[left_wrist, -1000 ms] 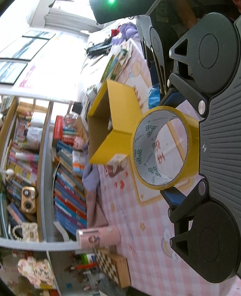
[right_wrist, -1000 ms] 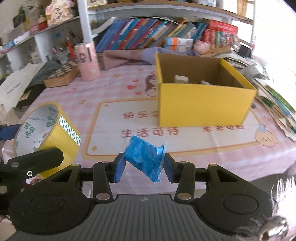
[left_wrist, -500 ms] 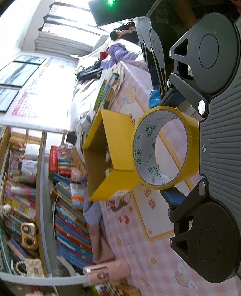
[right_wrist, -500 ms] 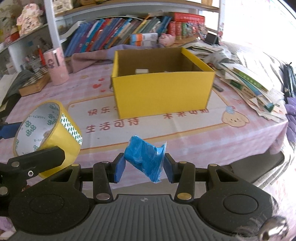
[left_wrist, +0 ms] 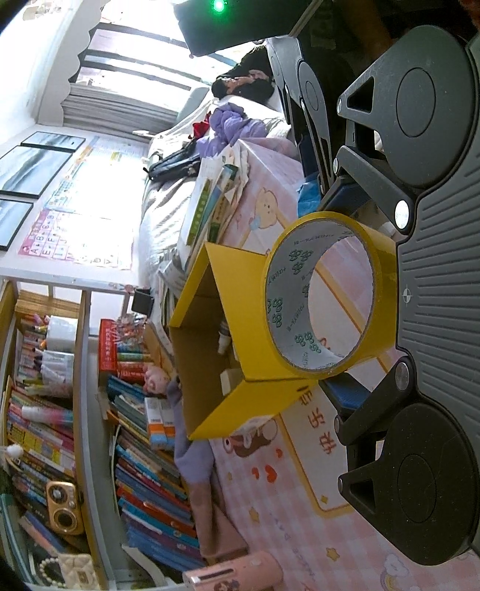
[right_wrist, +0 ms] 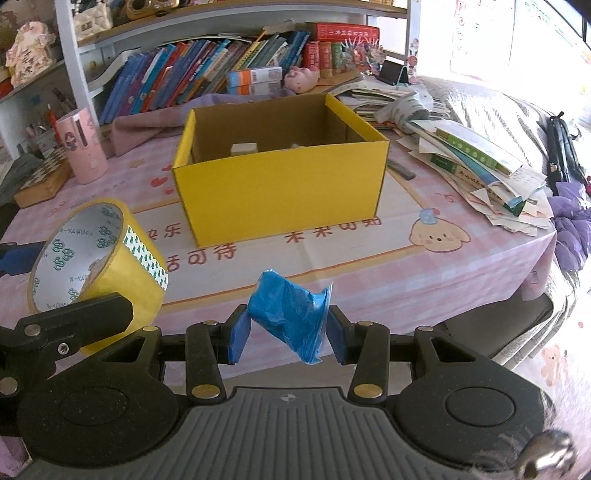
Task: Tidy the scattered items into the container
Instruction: 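Carry the yellow tape roll and blue bag with both tools toward the yellow box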
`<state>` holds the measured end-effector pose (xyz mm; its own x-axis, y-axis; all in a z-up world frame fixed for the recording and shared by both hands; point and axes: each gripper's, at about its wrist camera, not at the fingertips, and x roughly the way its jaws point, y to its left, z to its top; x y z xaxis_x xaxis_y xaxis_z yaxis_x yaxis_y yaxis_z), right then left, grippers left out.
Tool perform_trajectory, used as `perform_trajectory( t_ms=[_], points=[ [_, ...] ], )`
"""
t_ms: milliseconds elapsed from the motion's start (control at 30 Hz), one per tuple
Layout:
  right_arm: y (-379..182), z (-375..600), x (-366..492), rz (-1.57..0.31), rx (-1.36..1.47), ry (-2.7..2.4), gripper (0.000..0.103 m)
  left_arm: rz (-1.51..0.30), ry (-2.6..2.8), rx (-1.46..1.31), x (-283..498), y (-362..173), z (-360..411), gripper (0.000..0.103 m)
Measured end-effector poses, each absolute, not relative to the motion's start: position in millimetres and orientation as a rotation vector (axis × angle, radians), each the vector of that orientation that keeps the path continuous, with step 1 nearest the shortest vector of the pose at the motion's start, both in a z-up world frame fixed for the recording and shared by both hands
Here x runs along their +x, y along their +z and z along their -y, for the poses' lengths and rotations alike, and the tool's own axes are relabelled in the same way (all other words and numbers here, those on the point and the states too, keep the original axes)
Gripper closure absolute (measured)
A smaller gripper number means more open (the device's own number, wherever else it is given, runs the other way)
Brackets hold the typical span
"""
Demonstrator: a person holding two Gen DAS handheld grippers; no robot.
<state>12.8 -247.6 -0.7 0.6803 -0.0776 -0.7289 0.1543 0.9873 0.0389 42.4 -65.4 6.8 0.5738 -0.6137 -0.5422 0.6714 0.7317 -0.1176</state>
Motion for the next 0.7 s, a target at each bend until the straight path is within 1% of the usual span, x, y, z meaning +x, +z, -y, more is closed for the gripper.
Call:
perform_trajectory(
  t_ms=[433,700],
  points=[
    [2.9,279.8,55.0,-0.785,0.117,-0.13,0.061,-0.543,-0.76,0.127,74.2,13.3,96.2,0.012],
    [25.9,305.7,100.0,-0.689,0.063,-0.101,0.061,-0.476,-0.703,0.093,109.2,25.3,118.1,0.012]
  ],
)
